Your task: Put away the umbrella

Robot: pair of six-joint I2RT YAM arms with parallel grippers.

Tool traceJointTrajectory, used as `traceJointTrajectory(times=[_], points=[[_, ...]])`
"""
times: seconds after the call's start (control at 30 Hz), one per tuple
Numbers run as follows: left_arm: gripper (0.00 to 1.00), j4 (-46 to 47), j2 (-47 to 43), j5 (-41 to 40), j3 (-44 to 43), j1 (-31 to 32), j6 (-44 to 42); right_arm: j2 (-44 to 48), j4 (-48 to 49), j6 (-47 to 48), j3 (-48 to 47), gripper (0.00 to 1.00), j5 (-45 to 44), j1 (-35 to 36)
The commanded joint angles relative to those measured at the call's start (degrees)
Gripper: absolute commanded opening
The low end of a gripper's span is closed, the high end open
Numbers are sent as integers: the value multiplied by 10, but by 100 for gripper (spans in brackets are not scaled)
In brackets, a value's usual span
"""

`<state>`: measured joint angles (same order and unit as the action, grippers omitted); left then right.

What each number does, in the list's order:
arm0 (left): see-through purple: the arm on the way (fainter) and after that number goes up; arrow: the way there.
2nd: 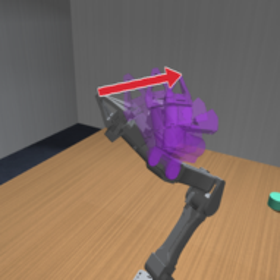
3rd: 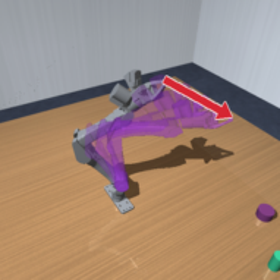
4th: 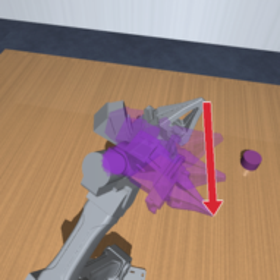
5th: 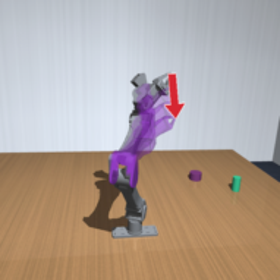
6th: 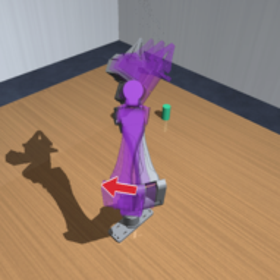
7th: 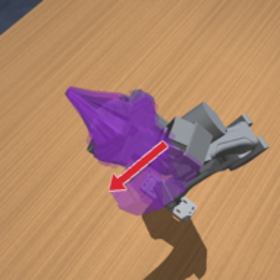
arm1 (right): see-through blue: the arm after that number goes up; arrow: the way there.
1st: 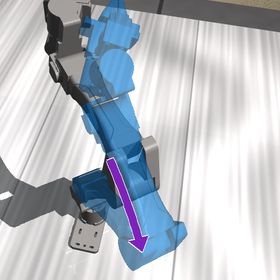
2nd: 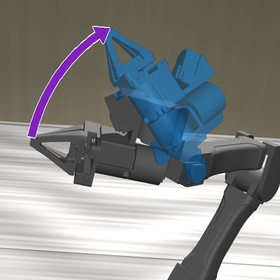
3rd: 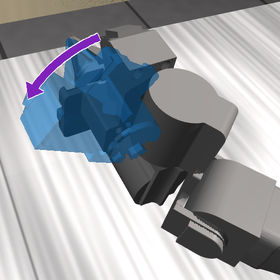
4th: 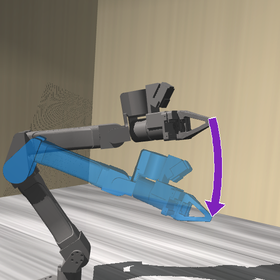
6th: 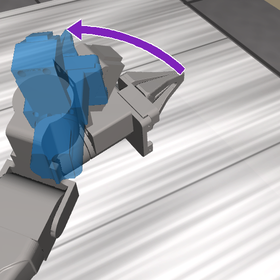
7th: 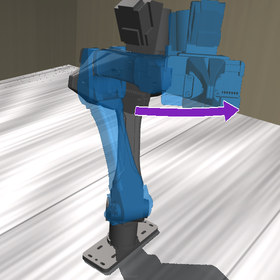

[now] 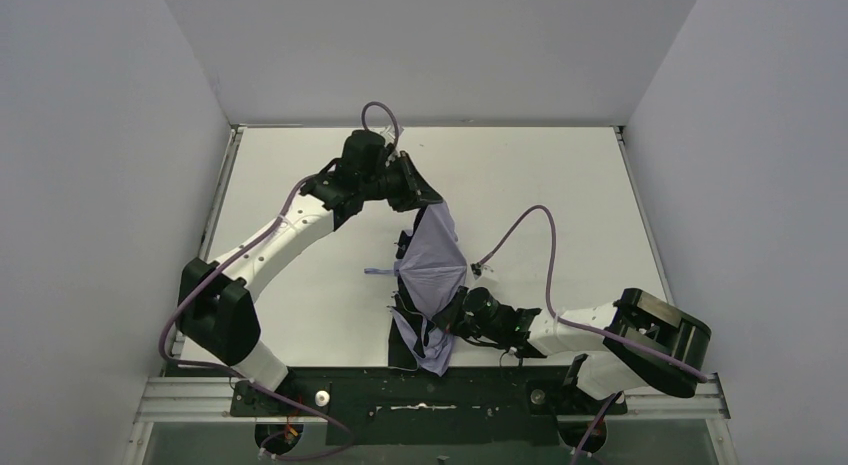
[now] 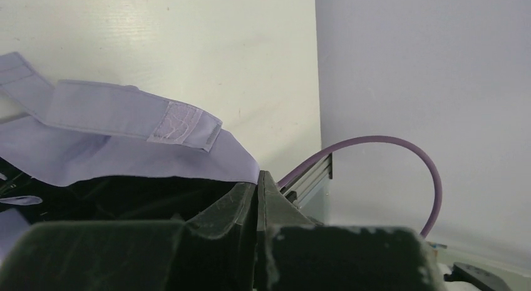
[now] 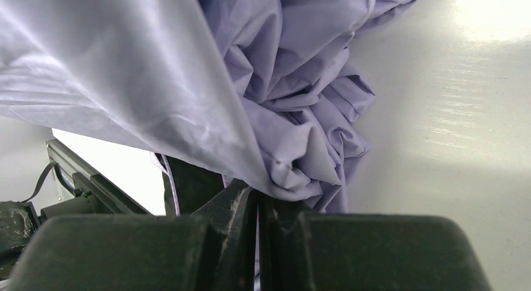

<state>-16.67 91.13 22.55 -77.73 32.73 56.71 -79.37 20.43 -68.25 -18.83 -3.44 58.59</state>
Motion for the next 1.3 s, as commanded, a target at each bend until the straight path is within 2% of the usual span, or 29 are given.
traceJointTrajectory(times=[0.0,0.17,0.3,0.5,0.67,0.8,0.87,0.93,1.07,1.27], points=[[0,-6,-11,29,-50,-5,-81,-10,-83,18,28,0,-24,2],[0,19,-77,47,-1,22,-127,-13,-82,20,25,0,-24,2],[0,34,-149,18,70,81,-159,-16,-79,20,21,0,-20,3],[0,93,-253,-121,206,205,-166,32,-100,20,13,0,-26,3],[0,190,-311,-252,331,302,-146,158,-210,24,-12,0,-51,9],[0,266,-315,-300,408,344,-137,270,-343,28,-46,15,-90,9],[0,291,-305,-304,424,360,-137,313,-410,28,-62,18,-110,9],[0,300,-295,-300,433,371,-137,346,-457,29,-78,18,-127,9],[0,337,-289,-295,478,391,-132,373,-502,44,-115,12,-152,8],[0,419,-292,-320,581,412,-86,355,-449,71,-156,5,-118,8]])
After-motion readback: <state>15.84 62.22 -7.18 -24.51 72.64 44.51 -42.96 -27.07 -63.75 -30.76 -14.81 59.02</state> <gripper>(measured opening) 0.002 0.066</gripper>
